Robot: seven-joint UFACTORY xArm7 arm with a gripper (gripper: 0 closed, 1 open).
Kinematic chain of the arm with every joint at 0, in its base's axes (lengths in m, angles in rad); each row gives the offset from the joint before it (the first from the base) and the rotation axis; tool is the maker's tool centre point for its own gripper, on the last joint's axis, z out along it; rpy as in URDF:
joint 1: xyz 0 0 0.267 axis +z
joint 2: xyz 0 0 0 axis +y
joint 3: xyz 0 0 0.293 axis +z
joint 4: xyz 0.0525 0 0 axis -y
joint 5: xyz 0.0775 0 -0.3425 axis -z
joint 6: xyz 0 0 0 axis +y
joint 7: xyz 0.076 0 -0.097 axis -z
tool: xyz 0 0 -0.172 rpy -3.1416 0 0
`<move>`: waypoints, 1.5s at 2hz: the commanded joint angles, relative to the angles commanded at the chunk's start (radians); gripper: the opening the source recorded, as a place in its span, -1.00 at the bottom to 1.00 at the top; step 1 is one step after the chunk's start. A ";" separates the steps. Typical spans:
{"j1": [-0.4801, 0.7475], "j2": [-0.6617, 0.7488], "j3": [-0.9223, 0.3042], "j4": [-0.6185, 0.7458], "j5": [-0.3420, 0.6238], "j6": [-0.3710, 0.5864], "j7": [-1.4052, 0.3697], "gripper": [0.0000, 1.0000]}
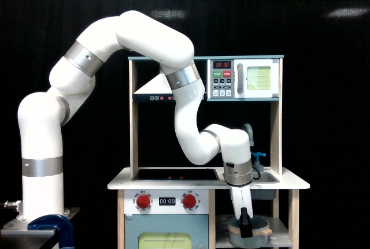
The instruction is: Put the bowl inside the kitchen cabinet
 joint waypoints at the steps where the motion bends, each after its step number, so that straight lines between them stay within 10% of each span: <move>1: -0.108 -0.232 -0.003 -0.197 -0.031 0.076 -0.045 1.00; 2: -0.244 -0.596 -0.091 -0.450 -0.134 0.261 -0.108 1.00; 3: -0.465 -0.995 -0.325 -0.562 -0.454 0.635 -0.190 1.00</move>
